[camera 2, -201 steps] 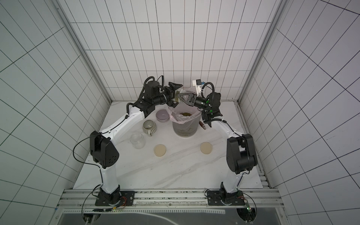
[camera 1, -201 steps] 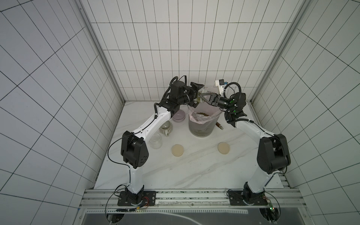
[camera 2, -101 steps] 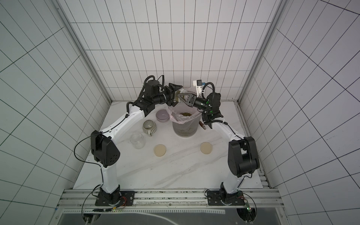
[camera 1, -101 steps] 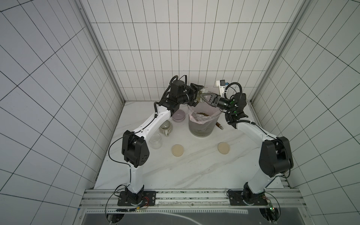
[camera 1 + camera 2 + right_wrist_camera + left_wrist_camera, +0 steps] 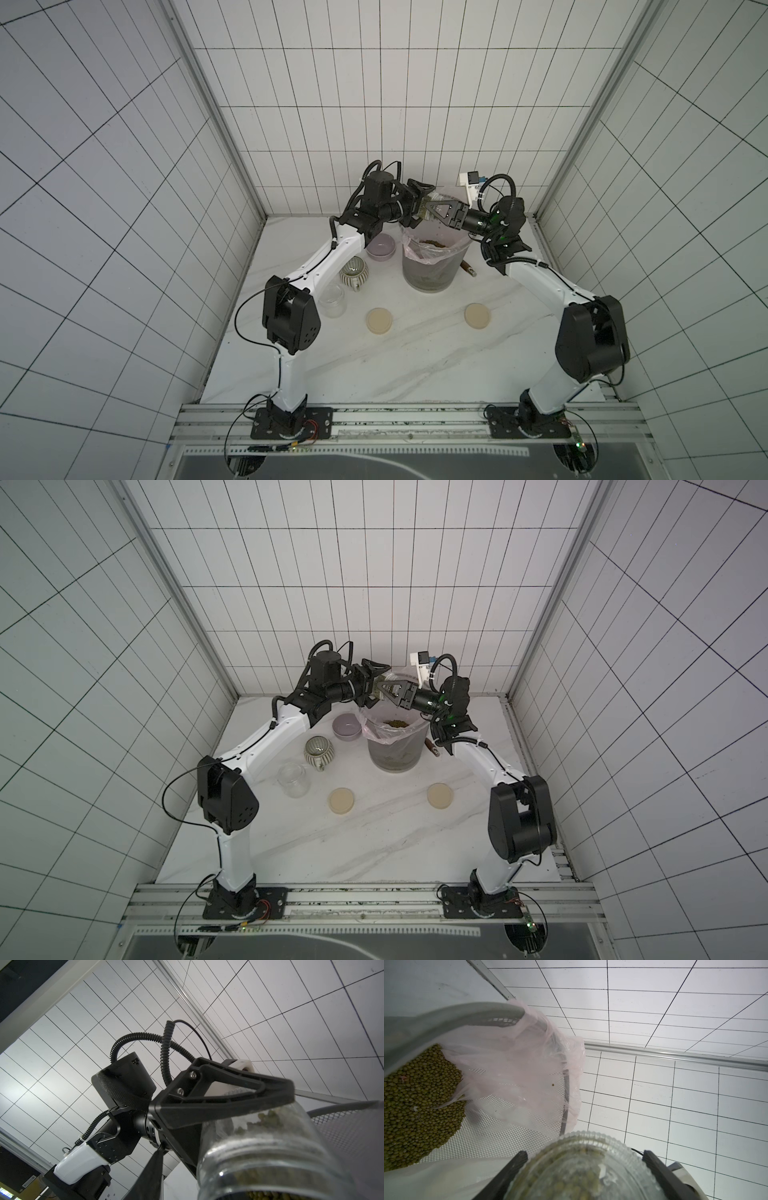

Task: Empty moldy mung beans from jars
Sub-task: Pour the moldy mung beans from the jar into the trash bin.

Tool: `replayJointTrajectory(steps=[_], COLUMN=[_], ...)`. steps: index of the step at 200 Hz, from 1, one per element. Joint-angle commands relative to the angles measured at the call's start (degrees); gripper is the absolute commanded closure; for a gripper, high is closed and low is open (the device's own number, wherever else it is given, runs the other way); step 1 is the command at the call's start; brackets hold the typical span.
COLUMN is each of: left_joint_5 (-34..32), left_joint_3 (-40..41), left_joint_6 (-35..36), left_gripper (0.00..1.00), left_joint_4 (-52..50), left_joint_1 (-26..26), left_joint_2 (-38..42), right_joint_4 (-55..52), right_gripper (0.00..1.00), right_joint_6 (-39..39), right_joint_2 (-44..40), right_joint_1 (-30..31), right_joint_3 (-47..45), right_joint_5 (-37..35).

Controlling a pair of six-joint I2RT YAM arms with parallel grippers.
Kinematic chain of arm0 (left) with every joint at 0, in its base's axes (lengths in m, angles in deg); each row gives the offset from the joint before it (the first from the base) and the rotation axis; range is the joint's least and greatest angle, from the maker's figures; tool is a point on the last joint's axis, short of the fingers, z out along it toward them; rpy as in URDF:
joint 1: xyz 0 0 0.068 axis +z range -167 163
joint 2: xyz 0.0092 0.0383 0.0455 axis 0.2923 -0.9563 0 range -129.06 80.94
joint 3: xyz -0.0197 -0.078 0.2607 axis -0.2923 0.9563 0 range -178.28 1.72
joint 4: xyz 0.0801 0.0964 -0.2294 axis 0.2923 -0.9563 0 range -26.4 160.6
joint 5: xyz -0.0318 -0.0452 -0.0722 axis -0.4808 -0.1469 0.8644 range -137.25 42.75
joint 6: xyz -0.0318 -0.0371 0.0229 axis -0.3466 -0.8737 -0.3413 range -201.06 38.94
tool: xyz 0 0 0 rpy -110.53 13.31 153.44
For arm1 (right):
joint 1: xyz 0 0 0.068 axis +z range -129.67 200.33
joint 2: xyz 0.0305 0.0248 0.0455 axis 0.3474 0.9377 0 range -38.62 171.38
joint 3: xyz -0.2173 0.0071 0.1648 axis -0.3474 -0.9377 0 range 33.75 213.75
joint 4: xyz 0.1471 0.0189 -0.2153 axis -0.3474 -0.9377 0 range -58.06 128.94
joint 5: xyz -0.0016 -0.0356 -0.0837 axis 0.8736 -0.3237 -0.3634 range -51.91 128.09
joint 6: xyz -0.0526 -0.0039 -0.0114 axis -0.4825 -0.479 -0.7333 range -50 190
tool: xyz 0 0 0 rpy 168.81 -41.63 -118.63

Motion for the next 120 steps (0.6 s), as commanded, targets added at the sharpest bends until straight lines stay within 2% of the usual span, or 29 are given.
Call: replayJointTrajectory(steps=[1,40,120], left_joint_5=[0.2,0.4,-0.7], left_joint_3=[-1.9,-3.0,-4.1], left_joint_6=[1.4,2.9,9.3], left_gripper=[0.34,0.34,0.34], left_joint_4=[1.8,2.6,3.4], left_joint_1=[0.7,1.0,0.9], left_joint_2=[-0.6,-1.4,-3.5], right_joint_4=[-2.3,-9.4,-18.6], right_gripper=[0.53,0.43,0.38], right_joint_6=[-3.3,-7.2,-11.3], right_joint_2=[-2.9,-4.7,-12.0], right_joint_1=[0.5,-0.3,-6.5], right_joint_3=[0.0,0.4,-2.0], right_joint_5=[-0.5,-1.8,-4.3])
